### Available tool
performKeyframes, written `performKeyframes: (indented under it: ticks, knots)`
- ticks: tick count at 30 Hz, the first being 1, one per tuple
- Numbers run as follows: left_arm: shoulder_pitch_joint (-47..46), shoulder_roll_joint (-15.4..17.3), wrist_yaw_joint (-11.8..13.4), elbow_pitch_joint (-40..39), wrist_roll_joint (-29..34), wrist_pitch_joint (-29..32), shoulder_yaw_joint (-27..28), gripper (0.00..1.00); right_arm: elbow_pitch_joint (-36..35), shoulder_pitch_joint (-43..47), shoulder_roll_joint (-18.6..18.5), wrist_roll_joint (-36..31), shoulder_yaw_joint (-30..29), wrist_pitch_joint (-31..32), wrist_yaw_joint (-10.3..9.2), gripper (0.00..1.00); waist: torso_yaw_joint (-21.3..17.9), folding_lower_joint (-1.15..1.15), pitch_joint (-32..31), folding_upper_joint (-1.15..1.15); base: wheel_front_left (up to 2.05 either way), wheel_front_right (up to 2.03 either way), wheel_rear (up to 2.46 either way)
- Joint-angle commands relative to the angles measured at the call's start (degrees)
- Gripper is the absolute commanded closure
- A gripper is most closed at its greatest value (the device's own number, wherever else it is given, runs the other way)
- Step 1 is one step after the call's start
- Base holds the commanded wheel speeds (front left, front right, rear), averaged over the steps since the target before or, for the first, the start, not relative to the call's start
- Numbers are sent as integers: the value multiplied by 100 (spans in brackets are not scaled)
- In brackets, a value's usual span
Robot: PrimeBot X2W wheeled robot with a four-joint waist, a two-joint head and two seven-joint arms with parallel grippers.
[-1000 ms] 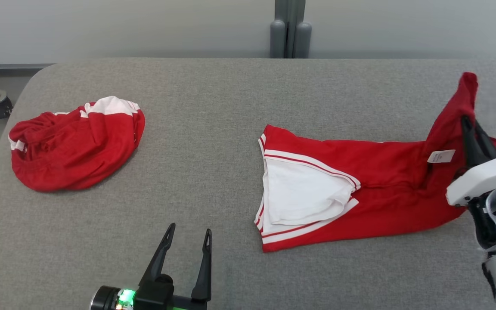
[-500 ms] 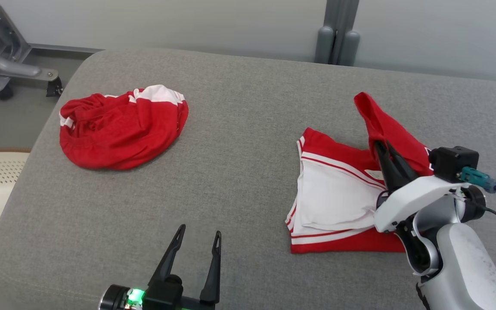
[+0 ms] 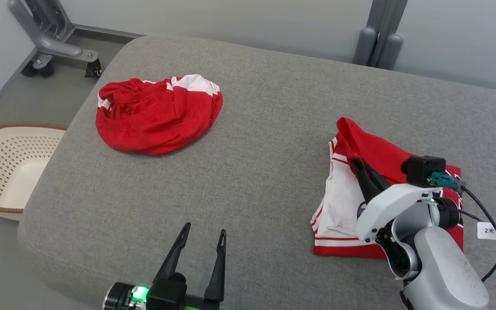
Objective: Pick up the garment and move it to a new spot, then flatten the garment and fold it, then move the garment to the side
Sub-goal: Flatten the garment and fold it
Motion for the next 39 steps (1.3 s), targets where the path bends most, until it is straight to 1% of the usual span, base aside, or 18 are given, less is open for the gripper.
performKeyframes:
  ticks: [1,2,3,4,7,12,15,18,20,21,23,26,27,28,31,34,36,39]
  knots:
    - [-114,3,51,-19,-13,-19,-5,0,38,-78,-5,38,24,-22,2,100,49,0,58,0,0,0,0]
    - [-113,3,56,-22,-25,-18,-12,0,55,-104,-3,109,46,-29,2,85,54,0,73,0,0,0,0]
    - [-111,3,79,-24,-42,-18,-16,0,64,-114,-1,198,80,6,2,29,53,0,87,0,0,0,0]
    - [-109,3,89,-23,-52,-19,-20,0,49,-118,1,264,97,15,2,0,47,0,96,0,0,0,0]
    - [-86,3,112,-22,-70,-18,-20,0,-55,-129,-4,416,102,-2,2,0,-40,0,117,0,0,0,0]
    - [-130,4,122,-47,-71,-19,19,0,-478,-124,-24,573,23,-64,2,0,-429,0,158,0,0,0,0]
    - [-164,3,146,-79,-56,-19,70,0,-728,-24,-161,571,-107,-119,1,0,-783,0,172,0,0,0,0]
    - [-196,4,115,-82,-12,-18,105,0,-861,78,-309,636,-220,-185,2,0,-1123,0,180,0,0,0,0]
    - [-226,4,92,-87,21,-18,145,0,-926,115,-417,784,-209,-265,2,0,-1366,0,180,0,0,0,0]
    - [-229,5,93,-91,30,-18,180,0,-932,140,-539,818,-143,-318,2,0,-1502,0,176,0,0,0,0]
    - [-252,4,45,-77,67,-18,199,0,-861,212,-665,1017,-80,-420,1,0,-1689,0,166,0,0,0,0]
    - [-290,5,5,-61,83,-19,221,0,-712,252,-946,1281,162,-464,2,0,-1855,0,146,0,0,0,0]
    - [-306,5,-2,-55,86,-18,212,0,-658,253,-1046,1433,274,-456,2,82,-1872,0,143,0,0,0,0]
    - [-312,5,-5,-52,83,-18,202,0,-609,244,-1114,1563,354,-443,2,100,-1874,0,140,0,0,0,0]
    - [-354,6,-41,-39,47,-18,152,0,-454,152,-1327,2252,651,-279,2,100,-1765,0,146,0,0,0,0]
    - [-355,7,-19,-20,-3,-19,94,0,-299,-12,-1497,3046,902,74,2,100,-1553,0,192,0,0,0,0]
    - [-369,8,-3,-7,-23,-18,52,0,-154,-117,-1578,3714,994,488,2,100,-1381,0,240,0,0,0,0]
    - [-404,7,14,9,-76,-18,-28,0,172,-314,-1710,4727,912,1178,2,100,-1074,0,328,0,0,0,0]
